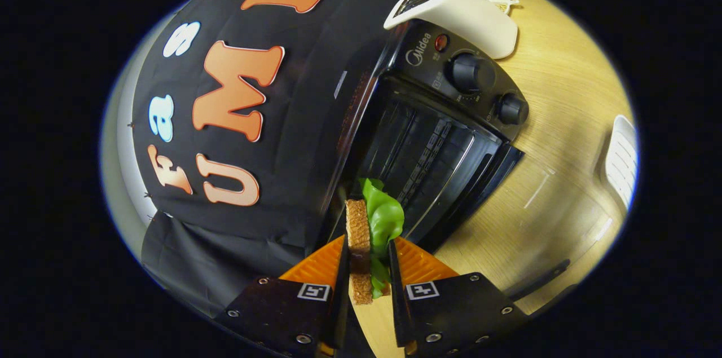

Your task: Open the toaster oven, put the food inside, and close the toaster oven door.

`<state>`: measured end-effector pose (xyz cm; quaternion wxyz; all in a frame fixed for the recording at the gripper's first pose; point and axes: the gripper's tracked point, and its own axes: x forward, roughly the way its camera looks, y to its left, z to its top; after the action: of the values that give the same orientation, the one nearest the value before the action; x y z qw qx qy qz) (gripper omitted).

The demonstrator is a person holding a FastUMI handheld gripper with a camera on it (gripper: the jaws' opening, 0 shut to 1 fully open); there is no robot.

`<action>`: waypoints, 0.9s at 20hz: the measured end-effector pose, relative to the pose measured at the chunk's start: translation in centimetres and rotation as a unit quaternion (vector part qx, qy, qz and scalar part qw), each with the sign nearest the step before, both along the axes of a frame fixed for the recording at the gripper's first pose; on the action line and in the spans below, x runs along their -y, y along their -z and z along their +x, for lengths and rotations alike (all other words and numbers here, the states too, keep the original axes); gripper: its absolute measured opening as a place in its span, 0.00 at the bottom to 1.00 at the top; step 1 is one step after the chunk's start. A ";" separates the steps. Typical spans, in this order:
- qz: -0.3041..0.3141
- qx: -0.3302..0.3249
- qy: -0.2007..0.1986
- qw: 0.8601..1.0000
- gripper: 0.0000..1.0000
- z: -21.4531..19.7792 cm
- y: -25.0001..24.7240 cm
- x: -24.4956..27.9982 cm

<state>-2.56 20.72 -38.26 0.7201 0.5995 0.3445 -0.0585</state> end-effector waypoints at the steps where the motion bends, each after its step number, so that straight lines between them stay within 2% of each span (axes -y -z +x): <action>1: -0.008 0.006 0.011 1.000 0.35 0.6 0.4 0.1; 8: -0.037 0.016 0.072 0.997 0.39 3.8 3.1 -0.4; 12: -0.065 0.001 0.080 0.995 0.43 4.1 4.5 -0.7; 14: -0.092 -0.011 0.056 0.994 0.53 3.3 4.5 -0.8; 16: -0.130 -0.036 0.016 0.991 0.72 1.8 4.9 -0.7; 18: -0.167 -0.031 -0.003 0.985 0.98 0.8 3.8 0.3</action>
<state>-1.74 20.40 -42.08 0.7995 0.4674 0.3535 -0.1317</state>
